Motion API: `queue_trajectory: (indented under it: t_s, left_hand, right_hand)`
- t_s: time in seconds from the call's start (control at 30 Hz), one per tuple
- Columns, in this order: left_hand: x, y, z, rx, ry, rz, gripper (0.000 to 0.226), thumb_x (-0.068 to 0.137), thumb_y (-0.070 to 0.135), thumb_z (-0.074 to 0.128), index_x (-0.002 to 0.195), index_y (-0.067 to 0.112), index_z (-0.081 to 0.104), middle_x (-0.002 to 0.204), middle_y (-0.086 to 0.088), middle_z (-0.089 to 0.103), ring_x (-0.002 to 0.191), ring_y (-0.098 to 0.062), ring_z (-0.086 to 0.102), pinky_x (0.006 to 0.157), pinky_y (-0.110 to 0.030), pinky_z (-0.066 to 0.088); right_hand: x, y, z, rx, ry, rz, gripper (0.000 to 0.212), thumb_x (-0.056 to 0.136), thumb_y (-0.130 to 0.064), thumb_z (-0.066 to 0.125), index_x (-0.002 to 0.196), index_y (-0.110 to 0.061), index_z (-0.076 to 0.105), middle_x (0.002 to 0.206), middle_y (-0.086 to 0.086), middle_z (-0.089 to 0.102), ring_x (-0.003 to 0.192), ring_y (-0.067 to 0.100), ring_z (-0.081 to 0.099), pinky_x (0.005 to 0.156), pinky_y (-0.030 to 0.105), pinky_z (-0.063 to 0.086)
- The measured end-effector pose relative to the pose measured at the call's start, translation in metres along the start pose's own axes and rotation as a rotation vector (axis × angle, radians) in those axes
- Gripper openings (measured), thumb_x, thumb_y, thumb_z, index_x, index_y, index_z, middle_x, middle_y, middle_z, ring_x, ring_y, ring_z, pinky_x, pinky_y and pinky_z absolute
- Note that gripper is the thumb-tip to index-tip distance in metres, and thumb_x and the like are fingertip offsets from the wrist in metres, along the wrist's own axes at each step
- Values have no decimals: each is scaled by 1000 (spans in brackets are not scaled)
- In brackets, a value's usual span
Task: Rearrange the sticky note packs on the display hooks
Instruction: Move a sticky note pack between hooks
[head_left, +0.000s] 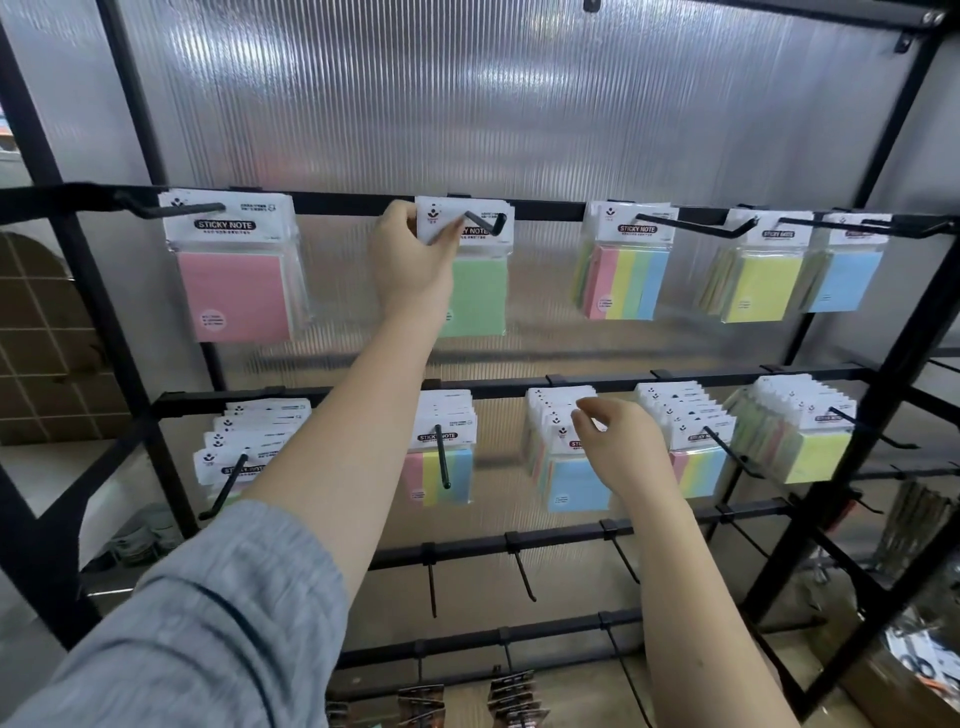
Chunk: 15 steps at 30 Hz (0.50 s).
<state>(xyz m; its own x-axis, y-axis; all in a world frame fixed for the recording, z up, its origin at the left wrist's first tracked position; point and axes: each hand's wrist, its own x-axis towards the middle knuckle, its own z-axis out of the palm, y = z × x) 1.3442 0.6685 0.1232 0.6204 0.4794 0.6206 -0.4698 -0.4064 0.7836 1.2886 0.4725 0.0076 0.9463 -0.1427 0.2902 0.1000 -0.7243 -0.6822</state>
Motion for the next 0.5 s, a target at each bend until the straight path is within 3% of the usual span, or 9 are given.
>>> queue_trajectory:
  t_s: [0.1,0.23,0.5]
  left_hand:
    - [3,-3,2,19,33,-6,32,78,34,74,90,15,52,96,-5,63,86,-19,57,71,-32,45]
    - [2,-6,0,22,19,-19,34,81,35,71,98,13,52,96,-3,60,80,-13,54,61,-23,44]
    - [-19,-15,-34,170,-102,-88,11,88,28,59,91,18,57,78,13,56,74,-7,55,59,-21,41]
  right_hand:
    - [2,0,-1,2,11,-1,35,97,-24,48,130,-14,57,133,-1,58,121,15,53,87,18,33]
    - [3,-1,-2,-6,35,-2,35,97,-23,48,129,-13,58,132,-1,58,121,15,53,86,19,34]
    - [-8,-13,-2,29,103,-30,30,97,-21,48,122,-15,64,124,-2,64,113,13,57,79,16,35]
